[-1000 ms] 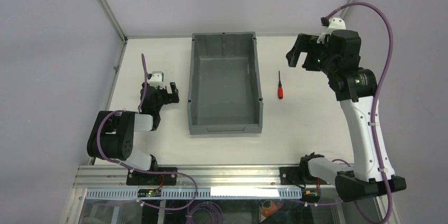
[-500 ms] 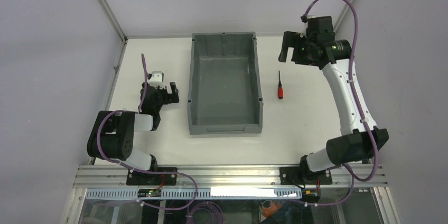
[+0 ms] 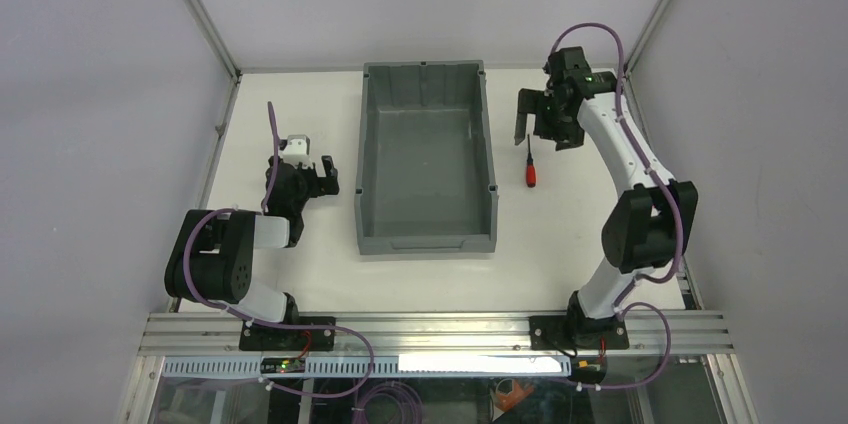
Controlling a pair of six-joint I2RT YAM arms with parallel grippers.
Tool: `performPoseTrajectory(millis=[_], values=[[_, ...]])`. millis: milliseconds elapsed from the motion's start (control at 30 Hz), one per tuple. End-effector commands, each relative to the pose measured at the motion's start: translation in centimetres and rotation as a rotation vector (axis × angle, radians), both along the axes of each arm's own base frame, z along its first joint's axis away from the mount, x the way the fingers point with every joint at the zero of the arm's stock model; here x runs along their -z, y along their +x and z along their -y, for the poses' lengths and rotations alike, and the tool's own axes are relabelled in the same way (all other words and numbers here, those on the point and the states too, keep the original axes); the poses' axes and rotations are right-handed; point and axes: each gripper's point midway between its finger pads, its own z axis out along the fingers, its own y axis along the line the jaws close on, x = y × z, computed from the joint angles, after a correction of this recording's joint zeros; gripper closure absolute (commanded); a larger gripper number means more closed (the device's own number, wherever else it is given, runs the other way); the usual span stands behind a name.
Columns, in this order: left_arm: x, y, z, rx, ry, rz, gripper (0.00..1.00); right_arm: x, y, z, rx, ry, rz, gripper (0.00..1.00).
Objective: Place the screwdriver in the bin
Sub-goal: Pick up the screwdriver from the center of the board.
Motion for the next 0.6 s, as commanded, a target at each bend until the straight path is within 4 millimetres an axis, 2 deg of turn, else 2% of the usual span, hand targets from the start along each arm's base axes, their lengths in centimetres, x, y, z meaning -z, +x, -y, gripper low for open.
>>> performPoseTrajectory(millis=[0,333,567], values=[[-2.4,1.3,0.0,0.018,0.013,0.089,0.01,2.8,0.5,0.2,0.028,-0.008,-0.056,0.02],[-2.4,1.3,0.1,0.017,0.013,0.089,0.01,9.7,0.9,1.5,0.062,-0.096,-0.178,0.08],[-2.4,1.3,0.0,0.017,0.013,0.09,0.01,12.8,1.2,1.8,0.066,-0.104,-0.225,0.18]])
